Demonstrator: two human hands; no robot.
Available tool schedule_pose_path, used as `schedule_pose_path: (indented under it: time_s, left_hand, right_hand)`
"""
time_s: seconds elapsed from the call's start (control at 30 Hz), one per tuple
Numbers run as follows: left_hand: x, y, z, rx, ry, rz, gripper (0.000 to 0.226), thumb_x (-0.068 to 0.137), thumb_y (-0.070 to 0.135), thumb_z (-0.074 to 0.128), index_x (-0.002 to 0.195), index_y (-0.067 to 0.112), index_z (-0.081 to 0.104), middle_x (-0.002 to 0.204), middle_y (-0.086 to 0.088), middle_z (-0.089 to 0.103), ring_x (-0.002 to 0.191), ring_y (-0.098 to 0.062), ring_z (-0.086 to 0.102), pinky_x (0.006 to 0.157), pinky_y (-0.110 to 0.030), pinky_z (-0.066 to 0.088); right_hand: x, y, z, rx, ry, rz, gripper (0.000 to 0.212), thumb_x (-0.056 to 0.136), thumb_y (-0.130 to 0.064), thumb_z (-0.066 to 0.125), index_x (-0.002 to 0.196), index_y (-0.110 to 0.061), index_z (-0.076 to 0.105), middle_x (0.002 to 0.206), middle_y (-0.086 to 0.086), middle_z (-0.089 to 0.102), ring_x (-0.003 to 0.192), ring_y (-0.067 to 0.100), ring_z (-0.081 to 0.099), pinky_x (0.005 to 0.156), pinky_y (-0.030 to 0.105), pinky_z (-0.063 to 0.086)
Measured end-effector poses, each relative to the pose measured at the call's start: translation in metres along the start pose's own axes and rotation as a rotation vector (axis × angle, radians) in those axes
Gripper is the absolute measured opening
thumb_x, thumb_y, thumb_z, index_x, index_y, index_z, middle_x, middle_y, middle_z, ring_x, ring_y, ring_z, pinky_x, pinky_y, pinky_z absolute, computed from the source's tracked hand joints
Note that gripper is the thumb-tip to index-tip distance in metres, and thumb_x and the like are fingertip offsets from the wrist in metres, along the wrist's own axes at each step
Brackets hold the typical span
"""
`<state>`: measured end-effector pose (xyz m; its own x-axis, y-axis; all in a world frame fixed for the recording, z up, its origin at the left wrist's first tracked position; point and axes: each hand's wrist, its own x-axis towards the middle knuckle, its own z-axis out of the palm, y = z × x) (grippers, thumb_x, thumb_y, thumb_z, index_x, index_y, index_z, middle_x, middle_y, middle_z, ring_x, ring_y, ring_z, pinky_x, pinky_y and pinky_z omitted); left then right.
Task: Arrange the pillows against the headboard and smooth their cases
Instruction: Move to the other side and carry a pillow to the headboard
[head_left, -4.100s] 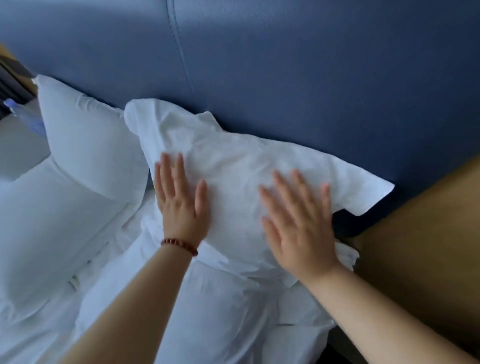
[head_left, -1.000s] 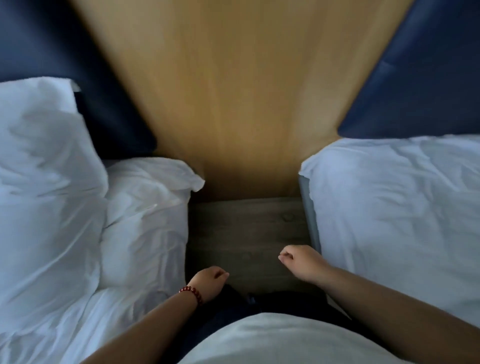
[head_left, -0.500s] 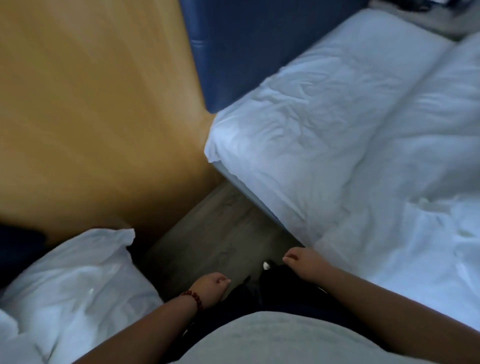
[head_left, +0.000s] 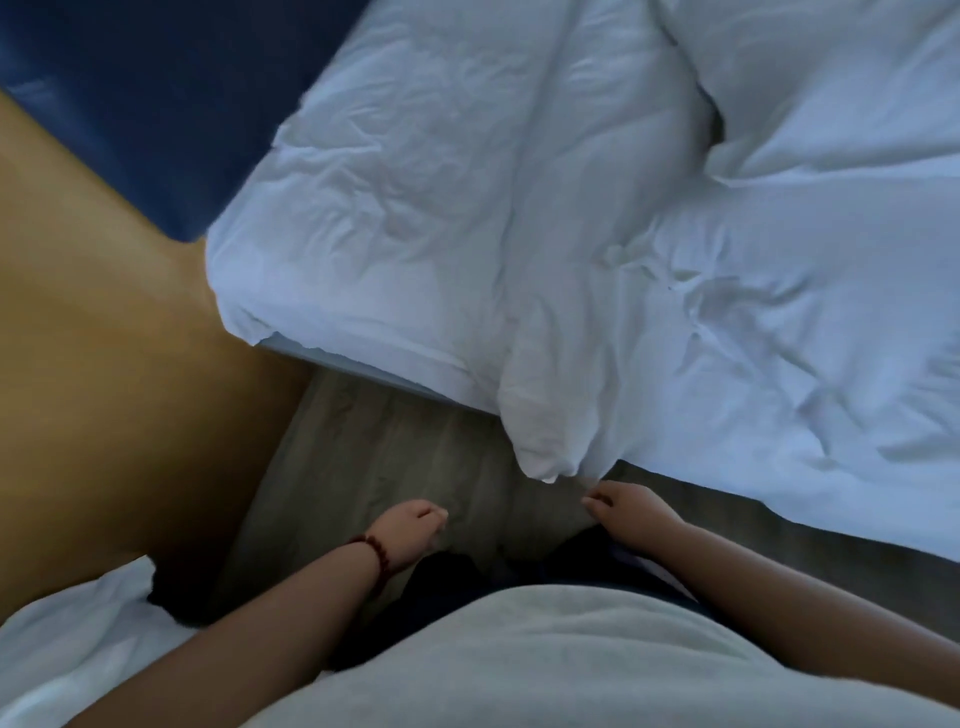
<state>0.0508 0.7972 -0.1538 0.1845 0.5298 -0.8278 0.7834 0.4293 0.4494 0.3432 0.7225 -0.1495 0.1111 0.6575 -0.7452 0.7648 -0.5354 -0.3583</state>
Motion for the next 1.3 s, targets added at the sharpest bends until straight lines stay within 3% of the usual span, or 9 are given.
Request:
schedule_pose_path:
  time_s: [0.17,0.3,0.43,0.53,0.6,0.77,0.97,1.03,1.3]
  left_hand:
    - [0.021,0.054,0.038,0.044,0.003,-0.032,0.022,0.100,0.027,0.050,0.083,0.022,0.062,0.102,-0.007,0.069,0.093,-0.022,0.066,0.071,-0.024,0.047]
    - [0.037,0.101,0.081,0.097,0.003,-0.025,0.022,0.100,0.025,0.051,0.082,0.018,0.063,0.094,-0.009,0.069,0.078,-0.018,0.062,0.066,-0.024,0.046]
    - [0.048,0.150,0.117,0.233,-0.074,0.014,0.030,0.100,0.029,0.048,0.109,0.008,0.068,0.109,-0.014,0.069,0.103,-0.030,0.065,0.088,-0.034,0.051]
    - [0.049,0.181,0.132,0.299,-0.107,0.051,0.023,0.098,0.031,0.050,0.102,0.016,0.068,0.105,-0.009,0.071,0.103,-0.027,0.065,0.094,-0.035,0.049]
    - [0.051,0.197,0.138,0.359,-0.128,0.084,0.018,0.097,0.036,0.052,0.096,0.024,0.065,0.096,-0.003,0.070,0.096,-0.021,0.065,0.092,-0.032,0.049]
    - [0.062,0.226,0.143,0.492,-0.165,0.114,0.024,0.099,0.035,0.047,0.106,0.021,0.065,0.097,0.002,0.063,0.095,-0.017,0.059,0.084,-0.027,0.042]
    - [0.080,0.264,0.140,0.458,-0.205,0.125,0.017,0.096,0.026,0.050,0.083,0.025,0.061,0.097,-0.004,0.068,0.097,-0.025,0.067,0.089,-0.033,0.051]
    - [0.083,0.284,0.137,0.394,-0.205,0.160,0.016,0.097,0.024,0.052,0.085,0.024,0.064,0.098,-0.005,0.069,0.096,-0.026,0.068,0.085,-0.035,0.053]
    - [0.087,0.398,0.100,0.190,-0.135,0.471,0.010,0.098,0.030,0.055,0.100,0.029,0.065,0.104,0.007,0.071,0.093,-0.007,0.068,0.085,-0.029,0.051]
  right_hand:
    - [-0.008,0.068,-0.032,-0.011,-0.050,0.041,0.028,0.099,-0.040,0.049,0.108,-0.020,0.067,0.111,0.001,0.067,0.106,0.019,0.060,0.083,0.027,0.043]
    - [-0.012,0.120,-0.065,-0.022,-0.059,0.055,0.032,0.100,-0.039,0.047,0.114,-0.017,0.065,0.118,0.003,0.066,0.111,0.021,0.058,0.081,0.025,0.039]
    - [-0.013,0.154,-0.088,0.018,-0.029,0.045,0.032,0.100,-0.039,0.047,0.114,-0.017,0.065,0.119,0.003,0.066,0.111,0.020,0.058,0.084,0.027,0.041]
    - [-0.017,0.173,-0.098,0.054,-0.004,0.048,0.030,0.100,-0.038,0.047,0.114,-0.018,0.065,0.117,0.002,0.066,0.110,0.020,0.058,0.083,0.027,0.041]
    - [-0.020,0.182,-0.101,0.088,0.013,0.053,0.028,0.100,-0.038,0.047,0.111,-0.019,0.065,0.114,0.001,0.067,0.107,0.020,0.059,0.080,0.027,0.039]
    - [-0.023,0.201,-0.104,0.179,0.063,0.126,0.026,0.098,-0.041,0.049,0.105,-0.023,0.066,0.111,-0.001,0.067,0.101,0.017,0.060,0.082,0.029,0.045]
    - [-0.023,0.210,-0.129,0.250,0.097,0.216,0.032,0.098,-0.042,0.047,0.115,-0.023,0.066,0.116,-0.001,0.066,0.106,0.017,0.059,0.090,0.032,0.048]
    - [-0.022,0.209,-0.144,0.296,0.142,0.241,0.032,0.098,-0.042,0.048,0.117,-0.023,0.066,0.117,-0.003,0.065,0.107,0.016,0.058,0.091,0.030,0.047]
    - [-0.003,0.177,-0.232,0.540,0.480,0.196,0.024,0.097,-0.038,0.054,0.109,-0.025,0.070,0.098,-0.006,0.066,0.093,0.011,0.059,0.079,0.022,0.039]
